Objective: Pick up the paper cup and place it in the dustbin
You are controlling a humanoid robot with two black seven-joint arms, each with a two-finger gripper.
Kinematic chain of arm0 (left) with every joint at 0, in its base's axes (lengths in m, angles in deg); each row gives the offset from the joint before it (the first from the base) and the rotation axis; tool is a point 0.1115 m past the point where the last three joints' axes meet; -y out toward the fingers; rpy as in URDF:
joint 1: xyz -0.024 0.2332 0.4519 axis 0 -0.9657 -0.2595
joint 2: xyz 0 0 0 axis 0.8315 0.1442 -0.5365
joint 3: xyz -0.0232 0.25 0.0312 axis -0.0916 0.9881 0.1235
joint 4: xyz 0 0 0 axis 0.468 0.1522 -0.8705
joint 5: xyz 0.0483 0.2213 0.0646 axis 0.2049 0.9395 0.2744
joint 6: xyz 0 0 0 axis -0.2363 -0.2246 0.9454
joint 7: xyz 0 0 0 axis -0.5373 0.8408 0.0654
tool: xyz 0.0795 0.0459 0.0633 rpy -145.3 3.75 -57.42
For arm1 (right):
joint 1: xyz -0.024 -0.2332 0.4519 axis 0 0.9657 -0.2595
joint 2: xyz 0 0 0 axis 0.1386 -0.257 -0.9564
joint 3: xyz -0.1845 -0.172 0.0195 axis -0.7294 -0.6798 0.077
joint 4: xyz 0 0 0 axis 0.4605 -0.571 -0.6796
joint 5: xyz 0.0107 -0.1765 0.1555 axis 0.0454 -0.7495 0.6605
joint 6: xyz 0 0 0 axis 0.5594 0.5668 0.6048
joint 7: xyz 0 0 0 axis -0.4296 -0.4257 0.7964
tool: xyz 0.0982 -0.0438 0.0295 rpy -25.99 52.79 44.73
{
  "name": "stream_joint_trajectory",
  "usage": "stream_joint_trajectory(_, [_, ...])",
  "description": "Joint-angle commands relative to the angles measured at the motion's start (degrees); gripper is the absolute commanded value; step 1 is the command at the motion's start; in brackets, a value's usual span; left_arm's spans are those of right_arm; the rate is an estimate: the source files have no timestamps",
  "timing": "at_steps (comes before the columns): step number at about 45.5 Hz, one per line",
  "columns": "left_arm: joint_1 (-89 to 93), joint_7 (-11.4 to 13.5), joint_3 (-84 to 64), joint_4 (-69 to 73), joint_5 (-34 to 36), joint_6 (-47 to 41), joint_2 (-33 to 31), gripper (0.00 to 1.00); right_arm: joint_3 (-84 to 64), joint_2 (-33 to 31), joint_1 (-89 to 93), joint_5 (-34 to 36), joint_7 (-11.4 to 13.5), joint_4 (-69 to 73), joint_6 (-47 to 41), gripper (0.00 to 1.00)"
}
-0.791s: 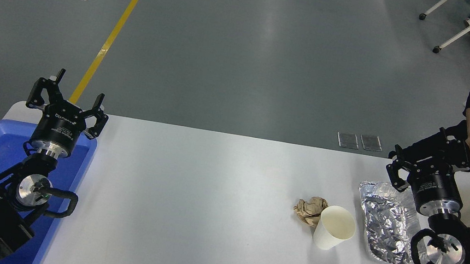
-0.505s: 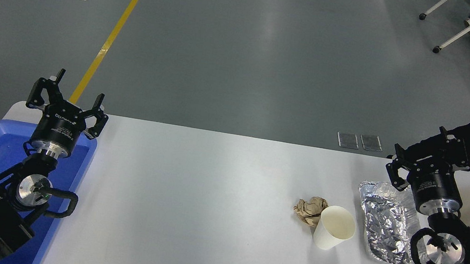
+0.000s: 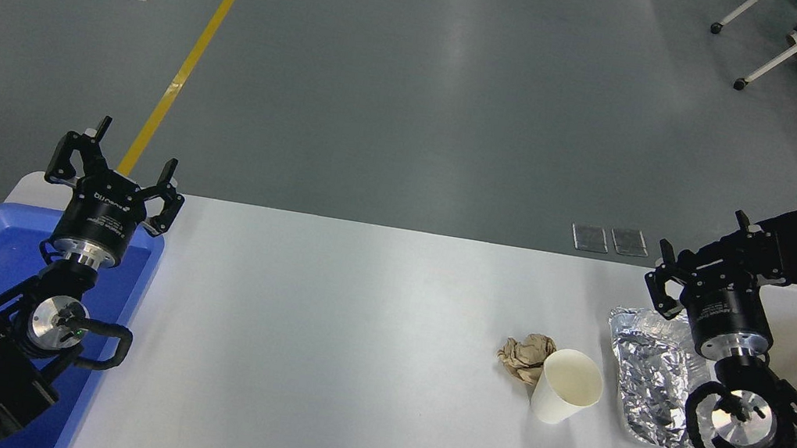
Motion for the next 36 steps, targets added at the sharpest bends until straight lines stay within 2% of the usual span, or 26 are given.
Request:
stream_joint_trajectory(1, [0.0,0.0,0.0,0.0,0.0,0.0,0.0,0.98,-0.1,0.4,-0.8,0.0,0.0,-0.2,0.1,1.00])
stream_joint_trajectory(30, [0.0,0.0,0.0,0.0,0.0,0.0,0.0,0.98,-1.3,0.1,-3.0,0.0,0.1,-0.7,0.0,1.00])
stream_joint_trajectory(36, [0.0,0.0,0.0,0.0,0.0,0.0,0.0,0.98,-6.5,-2.5,-5.9,0.0,0.2,-1.9,0.0,1.00])
